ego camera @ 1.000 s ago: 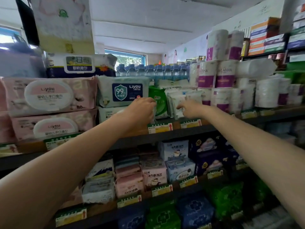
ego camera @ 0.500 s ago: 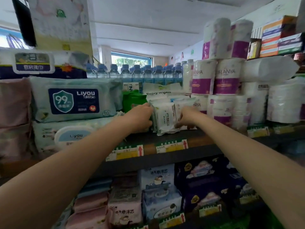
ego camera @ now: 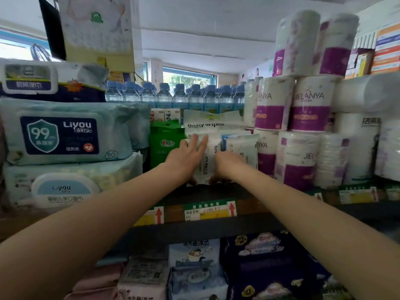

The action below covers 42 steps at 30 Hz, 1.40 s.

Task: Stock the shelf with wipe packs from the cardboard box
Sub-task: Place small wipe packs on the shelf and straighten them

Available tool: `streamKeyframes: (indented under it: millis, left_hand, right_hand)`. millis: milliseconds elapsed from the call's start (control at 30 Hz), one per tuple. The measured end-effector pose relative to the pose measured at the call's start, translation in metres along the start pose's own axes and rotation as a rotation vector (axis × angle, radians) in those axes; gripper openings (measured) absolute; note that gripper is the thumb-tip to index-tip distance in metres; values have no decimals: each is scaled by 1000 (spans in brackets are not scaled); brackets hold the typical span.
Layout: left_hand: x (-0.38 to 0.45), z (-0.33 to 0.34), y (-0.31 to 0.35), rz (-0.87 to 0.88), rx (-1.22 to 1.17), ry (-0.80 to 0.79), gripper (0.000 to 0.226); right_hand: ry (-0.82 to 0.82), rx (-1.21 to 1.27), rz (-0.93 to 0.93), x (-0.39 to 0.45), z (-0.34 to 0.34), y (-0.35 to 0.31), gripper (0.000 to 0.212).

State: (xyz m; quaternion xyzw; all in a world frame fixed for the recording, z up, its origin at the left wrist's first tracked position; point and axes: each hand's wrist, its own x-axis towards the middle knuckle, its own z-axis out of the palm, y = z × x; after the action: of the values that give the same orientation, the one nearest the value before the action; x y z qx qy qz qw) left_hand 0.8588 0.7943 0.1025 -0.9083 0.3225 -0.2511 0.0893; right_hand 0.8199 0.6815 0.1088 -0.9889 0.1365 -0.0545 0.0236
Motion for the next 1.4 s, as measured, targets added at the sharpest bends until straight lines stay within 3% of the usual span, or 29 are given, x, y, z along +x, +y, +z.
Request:
streamKeyframes:
  millis: [267,400,467,567,833,967,1067,1200,1400]
  left_hand:
    - [8,1,4,-2,14,71,126]
    - [5,-3,4,-32,-99,46,122]
    - [3,-3,7,-29,-184,32,113]
    - [4,-4,16,-8,-205,43,95]
    - [8,-7,22,-136,-225,40,85]
    - [-1,-17,19,-183,-88,95,80]
    - [-15,-34,24,-80,-48,250,59]
    - [-45,-52,50,123,-156,319,36]
    - [-110,-66,50,346,-254,385,34]
  right_hand:
    - [151,-79,7,-3,-20,10,45]
    - [328,-100,22,-6,-29,25,28]
    - [428,-89,43,-7,-31,40,40]
    - [382,2,8,-5,-24,59,65]
    - [398,117,-113,-4,-13,75,70]
    - [447,-35,-66,-16,-18,74,66]
    - [515,-60,-77,-33,-26,62,57]
    - [433,-206,-112,-69,-39,46,31]
    - [290,-223,17,-159,-27,31,21]
